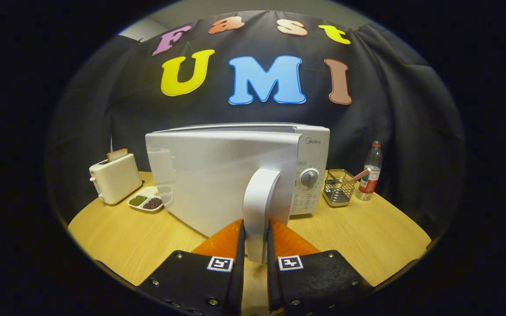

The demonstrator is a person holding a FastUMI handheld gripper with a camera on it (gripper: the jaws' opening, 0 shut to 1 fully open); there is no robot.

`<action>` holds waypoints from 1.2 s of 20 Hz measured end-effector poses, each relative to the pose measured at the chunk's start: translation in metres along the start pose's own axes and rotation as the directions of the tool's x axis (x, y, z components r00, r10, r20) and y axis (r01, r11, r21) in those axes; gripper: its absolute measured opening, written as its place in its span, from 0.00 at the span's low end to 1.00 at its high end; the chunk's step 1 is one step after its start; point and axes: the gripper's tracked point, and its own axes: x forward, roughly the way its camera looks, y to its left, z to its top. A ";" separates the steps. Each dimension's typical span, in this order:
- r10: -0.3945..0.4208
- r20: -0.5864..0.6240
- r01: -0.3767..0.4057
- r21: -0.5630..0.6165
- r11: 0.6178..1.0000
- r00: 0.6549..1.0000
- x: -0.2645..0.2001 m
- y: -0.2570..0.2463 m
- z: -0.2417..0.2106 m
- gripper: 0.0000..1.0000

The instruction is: Open the microwave, put the food inside, and close the microwave door.

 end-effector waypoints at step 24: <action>0.310 -0.028 -0.311 -0.075 0.947 0.950 -0.123 0.186 -0.027 0.23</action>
